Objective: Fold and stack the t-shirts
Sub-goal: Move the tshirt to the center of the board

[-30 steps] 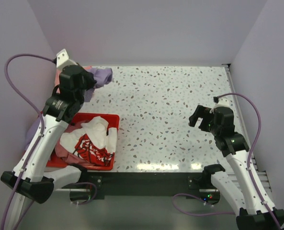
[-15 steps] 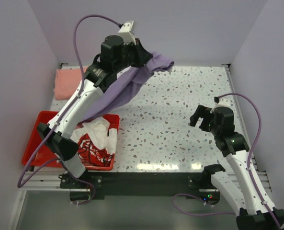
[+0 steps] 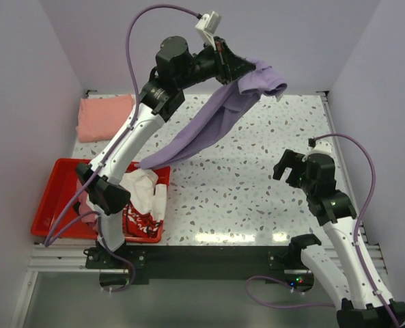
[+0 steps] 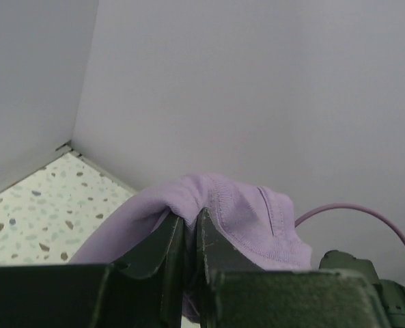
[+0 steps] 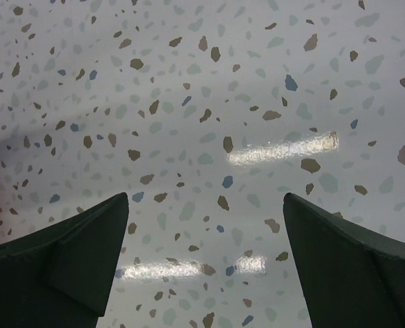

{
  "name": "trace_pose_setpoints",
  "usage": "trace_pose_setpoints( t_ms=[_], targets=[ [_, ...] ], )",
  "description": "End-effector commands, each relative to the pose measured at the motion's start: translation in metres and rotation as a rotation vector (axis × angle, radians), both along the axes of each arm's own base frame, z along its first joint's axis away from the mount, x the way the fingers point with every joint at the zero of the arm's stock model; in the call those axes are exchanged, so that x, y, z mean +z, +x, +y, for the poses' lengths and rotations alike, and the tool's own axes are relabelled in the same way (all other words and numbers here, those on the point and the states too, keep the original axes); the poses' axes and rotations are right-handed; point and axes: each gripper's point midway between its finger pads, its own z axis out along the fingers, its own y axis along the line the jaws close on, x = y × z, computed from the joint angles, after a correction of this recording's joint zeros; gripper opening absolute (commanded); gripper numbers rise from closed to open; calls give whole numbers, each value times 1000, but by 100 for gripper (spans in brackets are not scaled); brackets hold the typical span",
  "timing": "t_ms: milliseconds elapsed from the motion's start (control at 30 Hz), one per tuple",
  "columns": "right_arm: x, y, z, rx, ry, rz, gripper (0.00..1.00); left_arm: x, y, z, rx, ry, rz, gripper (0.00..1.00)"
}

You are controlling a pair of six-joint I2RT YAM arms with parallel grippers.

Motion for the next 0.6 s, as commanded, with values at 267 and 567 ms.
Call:
trace_pose_setpoints(
  t_ms=[267,567],
  targets=[
    [7,1,-13,-67,-26,-42,99,103,-35,-10,-153,-299,-252,0],
    [2,2,-11,-62,-26,-18,99,25,13,-7,66,-162,-127,0]
  ],
)
